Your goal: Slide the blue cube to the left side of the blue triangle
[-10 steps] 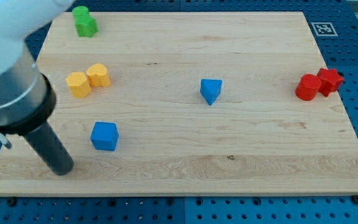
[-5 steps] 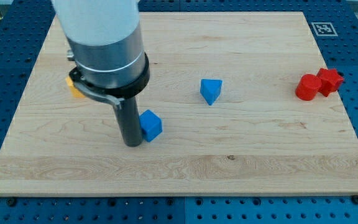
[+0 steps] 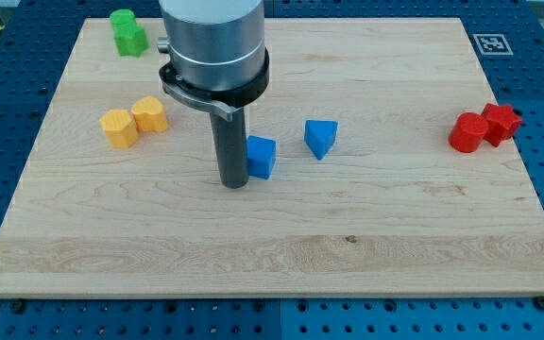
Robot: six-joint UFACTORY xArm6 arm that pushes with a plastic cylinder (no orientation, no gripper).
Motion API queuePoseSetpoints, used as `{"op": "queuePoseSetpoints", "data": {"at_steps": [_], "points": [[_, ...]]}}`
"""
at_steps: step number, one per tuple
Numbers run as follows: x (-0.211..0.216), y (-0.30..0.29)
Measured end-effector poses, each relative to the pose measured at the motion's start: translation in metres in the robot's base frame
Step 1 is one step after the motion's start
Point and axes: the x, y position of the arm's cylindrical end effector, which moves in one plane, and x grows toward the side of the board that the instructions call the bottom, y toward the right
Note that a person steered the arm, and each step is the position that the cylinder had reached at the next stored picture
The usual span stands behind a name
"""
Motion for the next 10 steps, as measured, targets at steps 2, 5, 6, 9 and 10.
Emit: {"op": "queuePoseSetpoints", "data": {"at_steps": [2, 5, 6, 9, 10], "points": [[-0.016, 0.018], [-0.017, 0.029], [-0.03, 0.005], [-0.035, 0.034], [-0.031, 0.031]]}}
